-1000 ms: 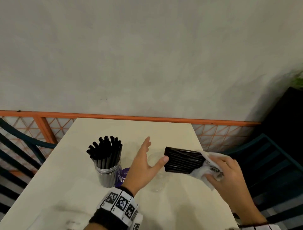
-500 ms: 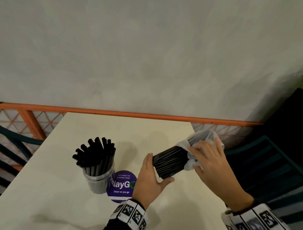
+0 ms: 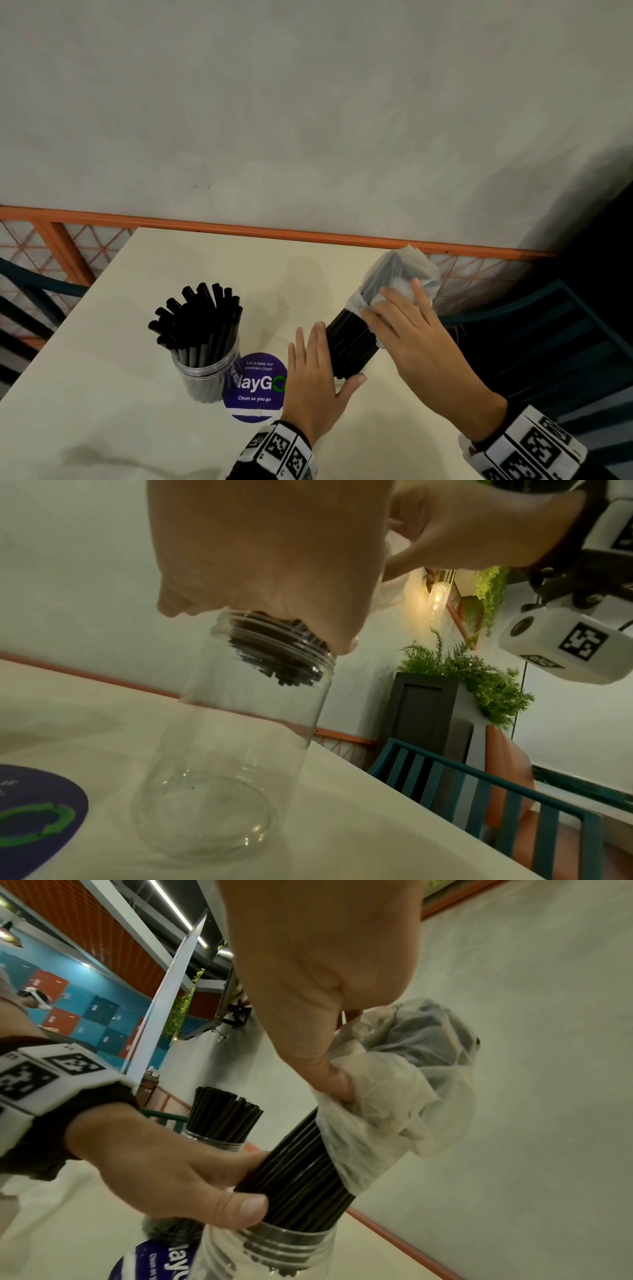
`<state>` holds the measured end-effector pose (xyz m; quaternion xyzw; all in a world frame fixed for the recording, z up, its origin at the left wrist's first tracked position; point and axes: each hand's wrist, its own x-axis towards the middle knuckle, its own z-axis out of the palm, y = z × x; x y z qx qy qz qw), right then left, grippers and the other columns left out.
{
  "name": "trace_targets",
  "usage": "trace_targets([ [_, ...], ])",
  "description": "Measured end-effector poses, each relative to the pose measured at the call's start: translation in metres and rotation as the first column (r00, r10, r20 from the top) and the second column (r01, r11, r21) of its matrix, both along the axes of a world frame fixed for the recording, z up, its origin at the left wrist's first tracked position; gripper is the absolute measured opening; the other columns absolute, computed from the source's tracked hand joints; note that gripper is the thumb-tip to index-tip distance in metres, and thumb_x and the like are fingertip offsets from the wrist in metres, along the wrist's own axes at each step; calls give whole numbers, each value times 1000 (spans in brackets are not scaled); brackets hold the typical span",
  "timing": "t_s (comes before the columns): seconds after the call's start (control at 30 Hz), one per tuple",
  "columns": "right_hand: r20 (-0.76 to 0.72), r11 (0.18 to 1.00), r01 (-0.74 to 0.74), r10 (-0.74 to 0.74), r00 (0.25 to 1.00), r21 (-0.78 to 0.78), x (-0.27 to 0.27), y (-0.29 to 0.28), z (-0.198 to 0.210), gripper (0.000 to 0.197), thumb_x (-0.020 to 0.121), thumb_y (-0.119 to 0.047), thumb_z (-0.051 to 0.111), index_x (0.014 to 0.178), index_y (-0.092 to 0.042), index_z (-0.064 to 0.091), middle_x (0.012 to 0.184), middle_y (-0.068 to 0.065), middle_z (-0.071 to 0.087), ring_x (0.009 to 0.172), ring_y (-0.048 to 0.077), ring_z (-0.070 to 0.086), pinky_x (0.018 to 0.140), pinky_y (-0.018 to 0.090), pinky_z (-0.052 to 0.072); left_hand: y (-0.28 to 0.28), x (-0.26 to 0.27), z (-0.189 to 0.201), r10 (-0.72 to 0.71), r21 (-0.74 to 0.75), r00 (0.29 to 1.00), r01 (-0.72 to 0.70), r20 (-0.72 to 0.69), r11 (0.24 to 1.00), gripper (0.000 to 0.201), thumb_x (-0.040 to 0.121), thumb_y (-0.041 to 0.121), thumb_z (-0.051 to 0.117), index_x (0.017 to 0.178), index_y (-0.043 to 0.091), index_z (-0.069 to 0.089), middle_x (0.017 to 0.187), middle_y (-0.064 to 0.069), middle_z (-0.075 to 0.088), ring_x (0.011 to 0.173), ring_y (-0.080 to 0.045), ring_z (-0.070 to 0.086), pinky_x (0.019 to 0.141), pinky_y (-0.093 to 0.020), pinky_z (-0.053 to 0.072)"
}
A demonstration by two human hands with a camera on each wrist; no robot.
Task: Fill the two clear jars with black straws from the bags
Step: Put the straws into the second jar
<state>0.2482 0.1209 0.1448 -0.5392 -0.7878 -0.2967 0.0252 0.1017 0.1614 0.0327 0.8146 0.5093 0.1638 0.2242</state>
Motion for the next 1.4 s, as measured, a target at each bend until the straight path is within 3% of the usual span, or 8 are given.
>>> trace_targets([
  [0.17,153,997,-50,58,987,-58,-17,0,-12,47,71,-26,67,115,-11,59,111,9,67,122,32,41,106,53,17,1,-4,4,-4,-116,1000,6,17,993,111,72,83,7,141,-3,15,149,-19,29,135,-32,36,106,-38,34],
  [0.27,256,990,-105,127,958,-98,-17,-1,-32,34,81,-28,59,113,-20,60,117,0,65,126,30,44,110,55,11,5,-15,10,-42,-119,942,86,332,989,102,75,69,43,138,18,-19,149,11,-10,143,-12,6,117,-29,17],
  [0.47,161,994,-86,75,984,67,-9,-5,-65,52,97,-11,11,134,-36,38,152,14,11,136,38,12,112,55,8,2,-31,9,-36,73,861,-2,507,997,52,77,15,68,123,20,44,123,8,46,111,8,42,91,1,31],
  [0.63,-270,989,69,-31,962,134,-5,-28,-80,61,79,-19,51,135,-32,32,138,12,30,129,38,25,109,52,18,0,-38,9,-94,126,881,40,463,991,23,77,14,68,98,20,59,107,13,53,102,6,47,83,1,34],
  [0.73,-475,976,210,-210,854,-55,-6,-41,-88,51,69,-45,62,114,-27,48,119,4,39,111,27,40,93,41,33,-1,-41,16,-112,165,888,41,447,985,21,80,11,65,99,17,63,107,16,50,101,13,45,83,3,33],
  [0.9,-615,964,259,-241,751,-62,-4,-32,-85,31,65,-27,79,91,-26,63,107,0,41,95,22,41,72,33,39,5,-47,26,-114,214,891,20,439,977,19,83,10,60,101,13,64,102,11,52,92,18,45,82,-4,40],
  [1.13,-773,948,298,-105,626,113,14,-12,-38,34,72,-9,74,104,-15,65,112,8,42,98,22,40,84,36,43,18,-58,76,-50,244,880,-76,472,967,21,85,26,57,97,9,61,94,-1,61,85,-15,61,78,-21,49],
  [1.4,-934,992,-112,93,344,57,2,-16,15,39,84,-17,57,122,-26,52,127,-5,36,118,3,44,97,16,42,1,-69,137,1,83,741,-76,672,994,9,79,26,67,80,28,59,73,15,69,77,4,63,71,-5,46],
])
